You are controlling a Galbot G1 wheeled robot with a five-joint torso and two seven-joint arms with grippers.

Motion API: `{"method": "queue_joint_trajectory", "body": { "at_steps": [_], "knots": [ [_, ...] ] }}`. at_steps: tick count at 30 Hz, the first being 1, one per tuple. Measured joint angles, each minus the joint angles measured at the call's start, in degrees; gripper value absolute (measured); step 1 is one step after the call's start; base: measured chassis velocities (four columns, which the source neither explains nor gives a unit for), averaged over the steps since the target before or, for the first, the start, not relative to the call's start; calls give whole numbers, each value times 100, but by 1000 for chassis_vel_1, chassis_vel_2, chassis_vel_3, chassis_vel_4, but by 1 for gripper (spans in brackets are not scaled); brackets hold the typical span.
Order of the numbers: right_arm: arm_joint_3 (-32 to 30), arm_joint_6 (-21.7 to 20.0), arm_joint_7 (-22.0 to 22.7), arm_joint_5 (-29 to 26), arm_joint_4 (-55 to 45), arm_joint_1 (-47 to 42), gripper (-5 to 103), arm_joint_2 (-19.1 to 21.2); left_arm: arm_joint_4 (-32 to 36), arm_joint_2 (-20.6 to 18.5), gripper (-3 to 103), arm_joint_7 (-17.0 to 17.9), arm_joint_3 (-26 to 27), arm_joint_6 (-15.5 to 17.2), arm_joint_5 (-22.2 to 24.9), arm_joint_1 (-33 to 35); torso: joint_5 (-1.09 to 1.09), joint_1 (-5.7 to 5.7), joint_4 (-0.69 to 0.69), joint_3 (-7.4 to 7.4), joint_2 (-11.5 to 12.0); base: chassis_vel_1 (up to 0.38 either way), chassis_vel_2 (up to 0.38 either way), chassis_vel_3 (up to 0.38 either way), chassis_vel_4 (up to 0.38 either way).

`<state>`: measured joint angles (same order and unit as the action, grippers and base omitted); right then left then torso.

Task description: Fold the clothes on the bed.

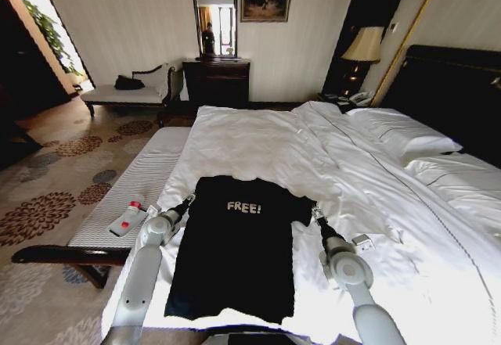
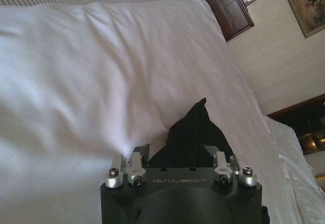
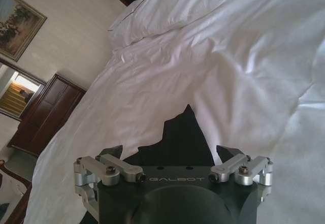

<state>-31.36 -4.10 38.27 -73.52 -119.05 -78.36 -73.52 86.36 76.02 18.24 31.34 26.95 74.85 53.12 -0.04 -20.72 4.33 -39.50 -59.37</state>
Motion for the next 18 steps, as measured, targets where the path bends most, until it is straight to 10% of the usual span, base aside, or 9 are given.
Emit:
{"method": "queue_joint_trajectory", "body": {
  "at_steps": [18],
  "knots": [
    [60,-6,38,25,73,-21,100,-55,217,-81,1,-9,102,-24,-26,65,0,0,0,0,0,0,0,0,0]
  ]
}}
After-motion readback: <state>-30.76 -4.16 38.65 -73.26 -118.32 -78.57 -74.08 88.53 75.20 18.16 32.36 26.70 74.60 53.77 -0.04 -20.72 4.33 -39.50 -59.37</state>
